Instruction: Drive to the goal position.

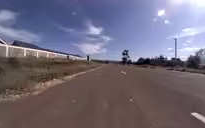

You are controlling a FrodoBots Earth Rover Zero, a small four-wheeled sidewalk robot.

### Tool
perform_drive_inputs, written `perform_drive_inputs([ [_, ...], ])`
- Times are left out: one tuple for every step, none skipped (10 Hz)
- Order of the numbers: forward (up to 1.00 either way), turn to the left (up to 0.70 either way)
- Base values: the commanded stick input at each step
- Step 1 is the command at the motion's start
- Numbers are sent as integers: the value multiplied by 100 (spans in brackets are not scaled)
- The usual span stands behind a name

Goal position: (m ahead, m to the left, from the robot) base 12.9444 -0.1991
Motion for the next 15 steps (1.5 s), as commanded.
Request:
perform_drive_inputs([
  [100, 0],
  [100, 0],
  [100, 0],
  [100, 0],
  [100, 0],
  [100, 0],
  [99, 0],
  [98, 0],
  [97, 0],
  [97, 0],
  [97, 0],
  [97, 0],
  [97, 0],
  [97, 0],
  [97, 0],
])
